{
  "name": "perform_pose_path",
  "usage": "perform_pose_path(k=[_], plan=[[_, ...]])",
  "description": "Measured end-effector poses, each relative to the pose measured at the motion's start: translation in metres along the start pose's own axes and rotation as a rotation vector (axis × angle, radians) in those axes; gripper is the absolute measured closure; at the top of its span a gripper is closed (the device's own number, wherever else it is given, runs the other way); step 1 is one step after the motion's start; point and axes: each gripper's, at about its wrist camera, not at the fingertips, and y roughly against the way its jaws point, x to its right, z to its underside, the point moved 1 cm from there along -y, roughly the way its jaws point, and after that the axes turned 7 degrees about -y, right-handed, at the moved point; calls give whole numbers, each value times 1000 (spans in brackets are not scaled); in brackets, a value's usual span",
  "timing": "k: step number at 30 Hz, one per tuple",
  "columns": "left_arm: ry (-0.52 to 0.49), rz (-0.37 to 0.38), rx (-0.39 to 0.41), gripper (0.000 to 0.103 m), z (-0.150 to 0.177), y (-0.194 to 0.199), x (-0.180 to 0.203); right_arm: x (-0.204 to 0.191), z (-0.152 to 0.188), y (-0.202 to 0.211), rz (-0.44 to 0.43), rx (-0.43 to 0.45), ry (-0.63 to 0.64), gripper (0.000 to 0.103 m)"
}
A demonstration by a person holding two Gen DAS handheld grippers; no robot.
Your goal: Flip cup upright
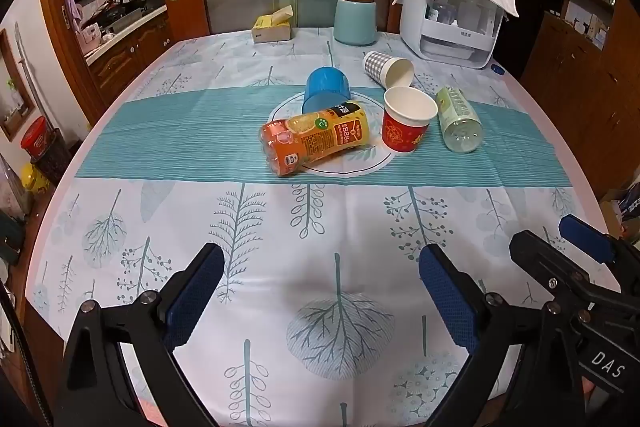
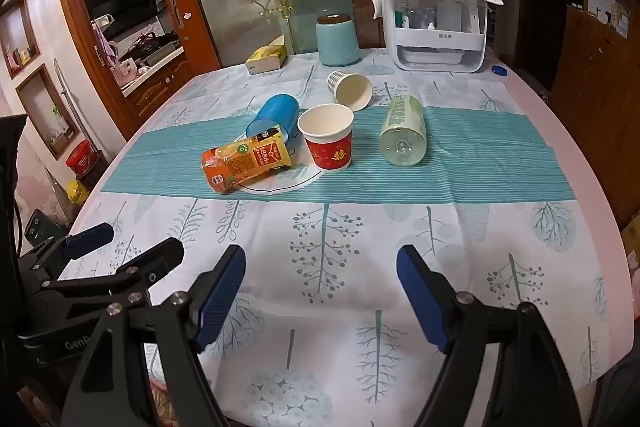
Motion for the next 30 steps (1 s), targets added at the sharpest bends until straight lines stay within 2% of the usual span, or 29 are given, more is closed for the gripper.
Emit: perform_pose_path(k=[14,30], plan=[[-7,23,-3,7,-3,-3,-2,-3,-2,7,4,-1,1,24],[-9,28,-27,7,-3,-13,1,4,-1,-6,3,-14,-3,24]])
